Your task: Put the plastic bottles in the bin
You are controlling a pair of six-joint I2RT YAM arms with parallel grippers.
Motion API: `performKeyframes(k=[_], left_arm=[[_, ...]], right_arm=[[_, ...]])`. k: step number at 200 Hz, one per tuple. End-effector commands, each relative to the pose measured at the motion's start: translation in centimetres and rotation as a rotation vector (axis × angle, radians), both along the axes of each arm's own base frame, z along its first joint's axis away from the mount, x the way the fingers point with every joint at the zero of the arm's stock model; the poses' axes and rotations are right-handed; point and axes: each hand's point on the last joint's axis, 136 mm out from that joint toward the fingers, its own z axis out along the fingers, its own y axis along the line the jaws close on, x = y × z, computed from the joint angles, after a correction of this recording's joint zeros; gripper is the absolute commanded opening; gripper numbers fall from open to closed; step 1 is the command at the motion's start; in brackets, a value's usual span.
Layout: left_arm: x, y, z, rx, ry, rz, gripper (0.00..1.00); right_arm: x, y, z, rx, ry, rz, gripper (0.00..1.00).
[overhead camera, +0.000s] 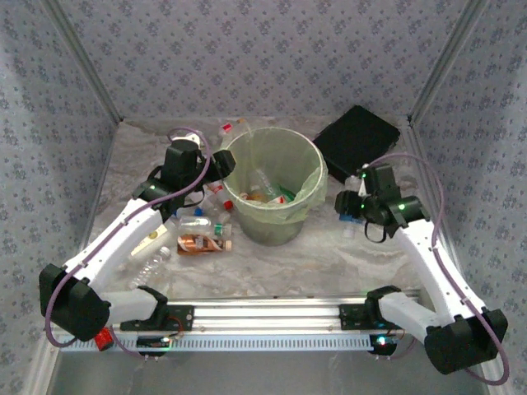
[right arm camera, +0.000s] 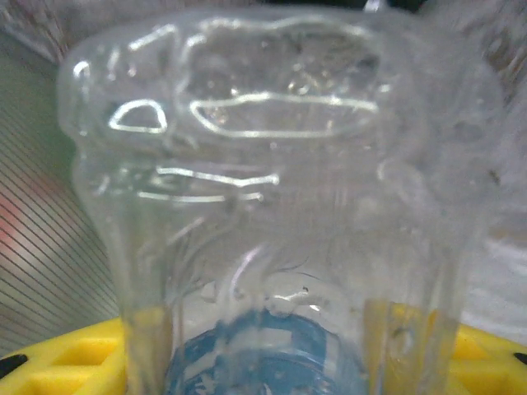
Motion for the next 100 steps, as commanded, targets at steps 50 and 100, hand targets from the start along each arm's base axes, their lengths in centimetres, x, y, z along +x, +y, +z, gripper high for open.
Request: performKeyframes(k=[50,100], left_arm=[[-0.4,0.3,-1.5,0.029,0.034,-0.018,0.73],[-0.4,0.1,-1.4,0.018,0.036,-0.02,0.73]], right_arm=[[6.4,2.7,16.5,0.061,-0.387,0.139,0.45],[8.2,14.1,21.4,0.081,-0.474,0.424,0.45]])
